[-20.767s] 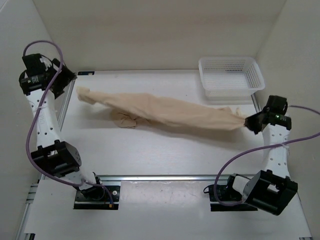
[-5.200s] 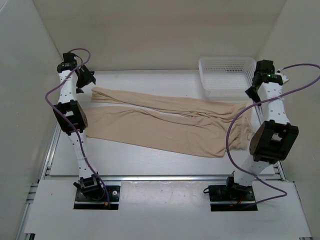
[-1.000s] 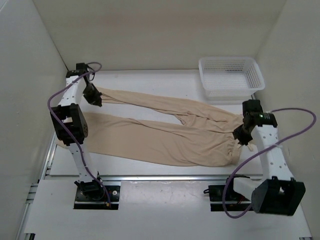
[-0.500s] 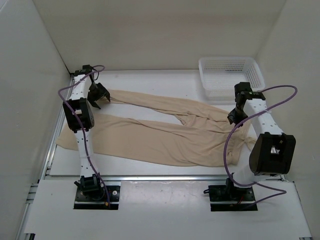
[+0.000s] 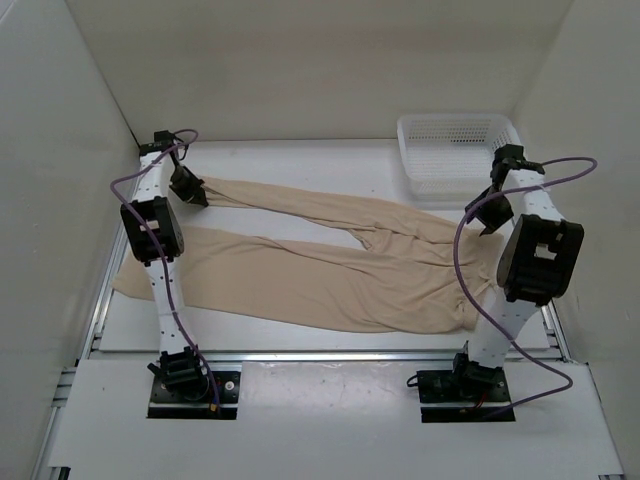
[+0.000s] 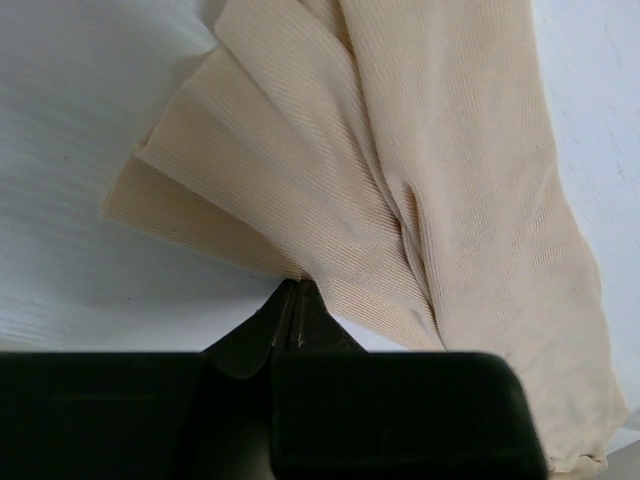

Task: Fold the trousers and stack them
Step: Flatten the trousers out

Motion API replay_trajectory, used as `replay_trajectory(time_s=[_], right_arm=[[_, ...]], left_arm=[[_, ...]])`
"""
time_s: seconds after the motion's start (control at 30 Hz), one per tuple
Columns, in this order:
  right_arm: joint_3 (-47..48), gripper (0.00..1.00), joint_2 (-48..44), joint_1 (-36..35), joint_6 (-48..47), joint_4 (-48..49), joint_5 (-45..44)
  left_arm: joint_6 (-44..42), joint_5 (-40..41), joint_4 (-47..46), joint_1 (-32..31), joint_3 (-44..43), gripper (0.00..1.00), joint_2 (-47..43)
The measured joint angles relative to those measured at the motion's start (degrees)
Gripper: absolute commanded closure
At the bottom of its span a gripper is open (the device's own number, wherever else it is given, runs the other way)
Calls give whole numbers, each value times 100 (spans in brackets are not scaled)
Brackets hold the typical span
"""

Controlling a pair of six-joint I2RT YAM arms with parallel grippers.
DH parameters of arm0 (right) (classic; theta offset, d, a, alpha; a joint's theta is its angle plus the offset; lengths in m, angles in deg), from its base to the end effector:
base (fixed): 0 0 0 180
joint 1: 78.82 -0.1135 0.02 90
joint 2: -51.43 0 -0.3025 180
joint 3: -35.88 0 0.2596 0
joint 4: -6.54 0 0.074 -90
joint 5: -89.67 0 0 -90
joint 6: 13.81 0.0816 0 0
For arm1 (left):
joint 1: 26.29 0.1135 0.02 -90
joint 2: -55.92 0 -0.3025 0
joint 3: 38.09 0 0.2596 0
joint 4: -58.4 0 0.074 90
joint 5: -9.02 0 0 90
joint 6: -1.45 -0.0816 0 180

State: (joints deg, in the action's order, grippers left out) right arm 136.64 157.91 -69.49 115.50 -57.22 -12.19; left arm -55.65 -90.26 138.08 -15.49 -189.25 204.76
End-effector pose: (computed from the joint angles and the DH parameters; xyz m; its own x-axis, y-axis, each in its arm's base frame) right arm 0.4098 -0.0843 0.2336 -0.5695 0.7219 -0.3932 0.7632 0.6420 0.0731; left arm 0.5644 0.0943 0.1297 -0.7231 -0.6837 -0.0983 -0.6468 0.7202 -0.2510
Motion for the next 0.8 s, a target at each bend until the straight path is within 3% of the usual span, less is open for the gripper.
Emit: replay_trajectory(time_s=[0.23, 0.37, 0.4, 0.43, 0.53, 0.67, 0.73, 0.77, 0.8], right_arm=[[531, 48, 1139, 568, -63, 52, 256], [911, 56, 1611, 632, -74, 74, 214], [973, 59, 1700, 632, -72, 94, 192], [1027, 75, 1794, 632, -74, 103, 157], [1154, 100, 1939, 608, -50, 70, 70], [1163, 100, 1939, 584, -7, 81, -48], [1145, 100, 1926, 577, 15, 96, -107], [1137, 100, 1917, 575, 20, 94, -136], [1126, 100, 1912, 575, 20, 101, -155]], left_arm=[[-15, -13, -188, 72, 350, 90, -197], [-52, -22, -192, 87, 354, 90, -216], [-61, -24, -201, 94, 382, 90, -238], [-76, -24, -205, 98, 420, 90, -271], [-136, -17, -197, 122, 527, 90, -396], [-184, 26, -197, 142, 603, 87, -592], [-197, 79, -205, 157, 603, 56, -686], [-164, 131, -205, 166, 601, 32, -723], [-210, 160, -201, 177, 592, 27, -743]])
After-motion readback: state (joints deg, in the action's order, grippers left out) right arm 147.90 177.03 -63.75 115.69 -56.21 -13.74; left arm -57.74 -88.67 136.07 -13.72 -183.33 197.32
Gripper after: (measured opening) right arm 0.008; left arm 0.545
